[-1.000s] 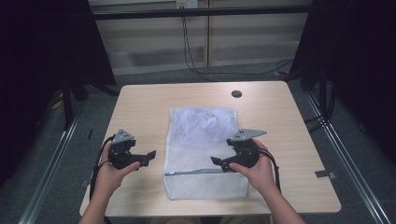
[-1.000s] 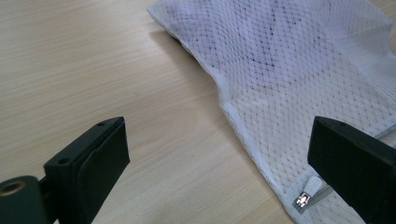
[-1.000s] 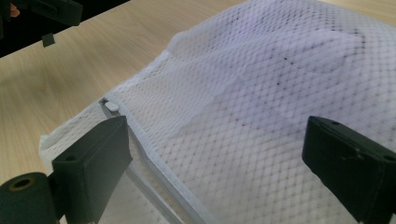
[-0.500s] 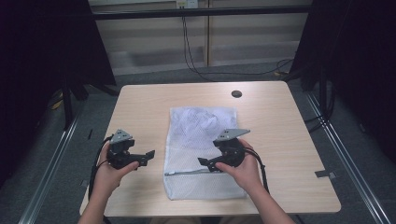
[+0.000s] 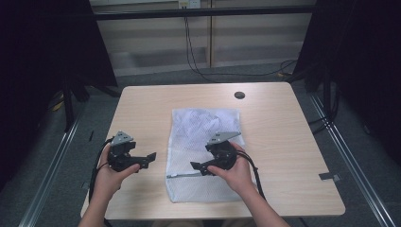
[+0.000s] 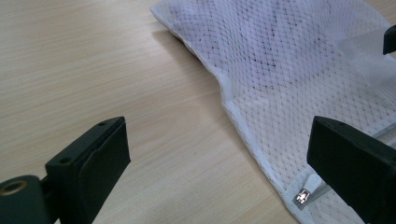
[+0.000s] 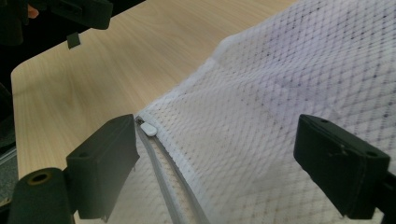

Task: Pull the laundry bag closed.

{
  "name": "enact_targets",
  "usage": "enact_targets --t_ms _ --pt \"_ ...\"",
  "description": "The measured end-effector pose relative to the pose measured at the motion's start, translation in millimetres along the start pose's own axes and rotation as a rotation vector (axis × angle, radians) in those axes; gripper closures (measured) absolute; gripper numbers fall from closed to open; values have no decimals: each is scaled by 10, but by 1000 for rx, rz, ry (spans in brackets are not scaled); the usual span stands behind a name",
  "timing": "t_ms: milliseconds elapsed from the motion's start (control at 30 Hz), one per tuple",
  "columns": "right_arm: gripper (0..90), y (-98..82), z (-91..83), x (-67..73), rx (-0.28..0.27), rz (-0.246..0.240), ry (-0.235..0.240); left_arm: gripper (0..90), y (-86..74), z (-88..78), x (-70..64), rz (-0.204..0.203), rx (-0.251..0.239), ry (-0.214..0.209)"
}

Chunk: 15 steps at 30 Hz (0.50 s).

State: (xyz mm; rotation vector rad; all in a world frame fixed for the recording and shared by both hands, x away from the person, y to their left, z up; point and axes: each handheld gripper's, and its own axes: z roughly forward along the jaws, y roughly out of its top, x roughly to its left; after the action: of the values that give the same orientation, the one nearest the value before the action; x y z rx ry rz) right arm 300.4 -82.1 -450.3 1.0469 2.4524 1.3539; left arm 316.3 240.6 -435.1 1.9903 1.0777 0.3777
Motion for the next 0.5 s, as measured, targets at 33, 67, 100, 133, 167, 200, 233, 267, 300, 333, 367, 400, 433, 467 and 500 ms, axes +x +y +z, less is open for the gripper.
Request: enact_targets --t_ms 33,67,100,133,167,200,233,267,300,333,367,400,433,467,500 --pt "144 3 18 10 0 0 5 56 -1 -1 -2 1 1 2" --pt "144 3 18 10 0 0 5 56 -1 -1 -2 1 1 2" --pt "153 6 29 18 1 2 10 56 -2 -2 -3 3 2 2" --pt "156 13 53 35 2 3 15 56 -3 -2 -4 4 2 3" --pt "160 16 67 43 4 5 19 56 -3 -2 -8 2 0 2" --pt "163 20 82 52 4 4 25 56 -3 -3 -8 2 0 2" --pt "169 24 97 64 4 10 30 56 -3 -4 -7 1 0 2" --pt "172 26 115 72 3 9 35 56 -3 -4 -8 -4 -2 2" --pt "185 30 147 90 11 13 44 56 -4 -6 -5 -3 0 5" --pt "185 30 147 90 11 13 44 56 -4 -6 -5 -3 0 5" --pt "191 30 163 99 10 16 51 56 -4 -6 -5 -3 0 6" --pt "198 30 178 105 14 17 51 56 -4 -7 -4 -2 0 6" --pt "207 31 209 116 24 25 62 56 -4 -9 -2 -2 1 6" --pt "207 31 221 118 26 28 66 56 -4 -9 -2 -2 1 6" --pt "207 31 221 118 26 28 66 56 -5 -9 -2 -4 -1 7"
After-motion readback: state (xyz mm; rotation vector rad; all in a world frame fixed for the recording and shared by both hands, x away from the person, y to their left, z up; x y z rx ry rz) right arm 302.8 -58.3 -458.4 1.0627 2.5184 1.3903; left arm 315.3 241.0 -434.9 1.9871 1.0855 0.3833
